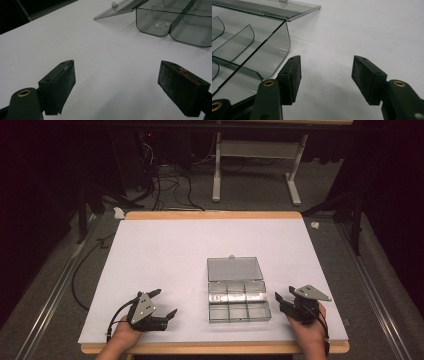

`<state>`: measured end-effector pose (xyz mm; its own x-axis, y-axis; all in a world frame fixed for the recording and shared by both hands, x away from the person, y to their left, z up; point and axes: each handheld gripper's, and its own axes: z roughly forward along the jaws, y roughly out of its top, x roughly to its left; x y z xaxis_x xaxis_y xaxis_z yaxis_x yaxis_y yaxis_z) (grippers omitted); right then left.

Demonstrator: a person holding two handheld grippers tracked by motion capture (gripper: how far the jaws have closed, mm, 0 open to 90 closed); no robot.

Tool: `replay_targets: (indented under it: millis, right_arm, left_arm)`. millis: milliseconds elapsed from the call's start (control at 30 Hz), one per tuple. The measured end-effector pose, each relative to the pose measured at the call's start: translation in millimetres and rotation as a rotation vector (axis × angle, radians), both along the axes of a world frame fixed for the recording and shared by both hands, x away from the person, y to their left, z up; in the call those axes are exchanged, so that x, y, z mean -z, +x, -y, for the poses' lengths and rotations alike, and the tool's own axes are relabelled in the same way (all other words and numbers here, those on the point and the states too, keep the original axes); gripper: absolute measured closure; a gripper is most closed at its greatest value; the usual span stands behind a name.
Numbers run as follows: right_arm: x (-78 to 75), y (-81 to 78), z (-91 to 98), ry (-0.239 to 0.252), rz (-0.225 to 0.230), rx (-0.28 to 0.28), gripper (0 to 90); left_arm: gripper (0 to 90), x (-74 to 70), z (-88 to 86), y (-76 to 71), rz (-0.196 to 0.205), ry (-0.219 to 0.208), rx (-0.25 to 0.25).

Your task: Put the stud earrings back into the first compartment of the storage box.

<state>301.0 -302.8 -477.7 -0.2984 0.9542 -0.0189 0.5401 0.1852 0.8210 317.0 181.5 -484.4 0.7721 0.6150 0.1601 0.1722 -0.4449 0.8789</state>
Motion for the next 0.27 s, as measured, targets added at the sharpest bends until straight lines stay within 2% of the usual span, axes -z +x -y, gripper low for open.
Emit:
replay_targets:
  millis: [267]
  right_arm:
    - [0.2, 1.0, -0.2, -0.004, -0.011, 0.005, 41.0]
  left_arm:
    - [14.9, 0.0, -0.4, -0.3, 0.004, -0.004, 0.003]
